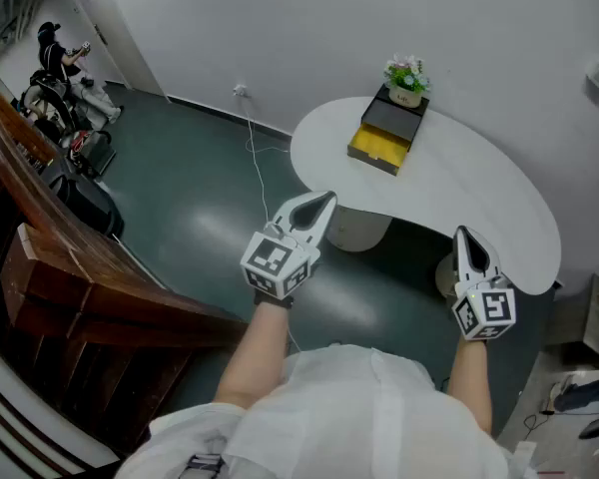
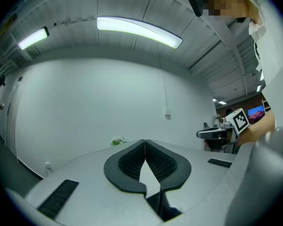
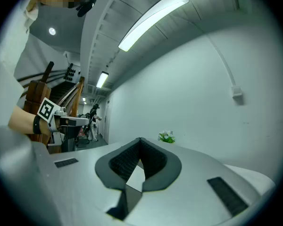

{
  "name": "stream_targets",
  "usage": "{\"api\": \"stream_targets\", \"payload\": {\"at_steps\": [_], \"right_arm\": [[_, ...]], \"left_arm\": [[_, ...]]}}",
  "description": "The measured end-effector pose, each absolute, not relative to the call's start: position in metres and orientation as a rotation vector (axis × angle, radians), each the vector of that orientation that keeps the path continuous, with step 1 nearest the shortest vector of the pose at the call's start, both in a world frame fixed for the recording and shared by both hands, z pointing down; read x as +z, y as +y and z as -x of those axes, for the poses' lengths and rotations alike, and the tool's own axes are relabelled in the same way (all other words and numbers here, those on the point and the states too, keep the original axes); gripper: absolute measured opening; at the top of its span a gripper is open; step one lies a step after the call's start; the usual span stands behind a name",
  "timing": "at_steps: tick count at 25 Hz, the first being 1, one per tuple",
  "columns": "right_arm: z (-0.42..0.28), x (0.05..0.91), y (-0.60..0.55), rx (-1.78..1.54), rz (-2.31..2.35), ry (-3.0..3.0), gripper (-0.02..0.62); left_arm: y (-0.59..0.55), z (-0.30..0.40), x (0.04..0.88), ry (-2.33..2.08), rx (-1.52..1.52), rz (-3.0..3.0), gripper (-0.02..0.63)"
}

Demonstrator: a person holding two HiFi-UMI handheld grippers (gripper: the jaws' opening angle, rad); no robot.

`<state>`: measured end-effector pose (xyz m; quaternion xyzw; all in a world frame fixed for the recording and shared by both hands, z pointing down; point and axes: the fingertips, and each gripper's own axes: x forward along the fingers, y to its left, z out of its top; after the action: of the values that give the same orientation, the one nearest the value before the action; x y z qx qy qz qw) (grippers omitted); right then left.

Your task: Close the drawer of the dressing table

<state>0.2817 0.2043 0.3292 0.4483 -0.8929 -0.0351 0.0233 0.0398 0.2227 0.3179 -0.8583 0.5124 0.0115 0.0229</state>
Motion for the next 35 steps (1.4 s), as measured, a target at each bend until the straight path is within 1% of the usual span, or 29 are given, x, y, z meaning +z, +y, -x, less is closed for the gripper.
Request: {"api": "stream_targets", "payload": {"at_steps": [21,35], "right_arm": [[-0.274,0.34,0.206,-0.055,-1.379,-2.795,0.008],[-0.26,0.348,0.202,0.003,-1.369,-2.805,0.009]], "left_arm": [[0.226,-0.04,0.314,1.535,0.044,2.673,0.017],[0.231,-0.017,0.317,1.587,0.062,2.669,0.017]]}}
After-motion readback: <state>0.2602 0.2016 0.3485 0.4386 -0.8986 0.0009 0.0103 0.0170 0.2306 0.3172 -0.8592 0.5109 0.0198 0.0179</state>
